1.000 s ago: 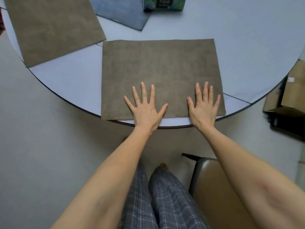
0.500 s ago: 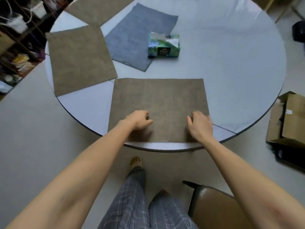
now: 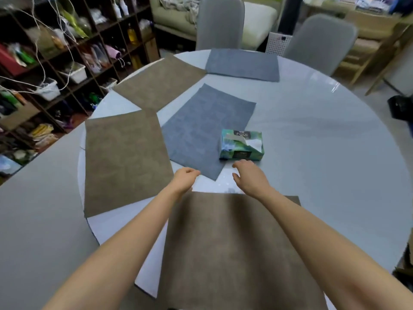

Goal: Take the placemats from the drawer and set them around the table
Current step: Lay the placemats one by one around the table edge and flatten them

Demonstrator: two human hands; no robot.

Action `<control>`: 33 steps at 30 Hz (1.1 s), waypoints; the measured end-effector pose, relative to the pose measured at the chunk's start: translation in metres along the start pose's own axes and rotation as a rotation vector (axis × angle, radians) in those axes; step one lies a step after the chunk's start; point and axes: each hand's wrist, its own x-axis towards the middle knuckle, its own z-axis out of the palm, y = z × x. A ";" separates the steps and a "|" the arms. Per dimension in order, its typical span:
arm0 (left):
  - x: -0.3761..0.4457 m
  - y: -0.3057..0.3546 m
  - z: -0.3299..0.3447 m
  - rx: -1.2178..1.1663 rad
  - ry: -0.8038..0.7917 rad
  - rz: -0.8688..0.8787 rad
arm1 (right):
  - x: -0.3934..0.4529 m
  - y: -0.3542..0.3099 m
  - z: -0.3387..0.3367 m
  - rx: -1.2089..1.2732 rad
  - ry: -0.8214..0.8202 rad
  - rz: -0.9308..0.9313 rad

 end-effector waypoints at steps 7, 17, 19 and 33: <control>0.072 0.000 0.018 -0.362 0.186 -0.273 | 0.108 0.000 0.021 -0.249 0.050 -0.163; 0.113 0.014 0.042 -0.753 0.340 -0.334 | 0.162 0.014 0.033 -0.241 -0.145 -0.077; 0.117 0.014 0.048 -0.766 0.390 -0.365 | 0.152 0.018 0.030 -0.257 -0.117 -0.149; 0.123 0.034 0.056 -0.796 0.399 -0.397 | 0.086 0.055 0.027 -0.381 0.089 -0.394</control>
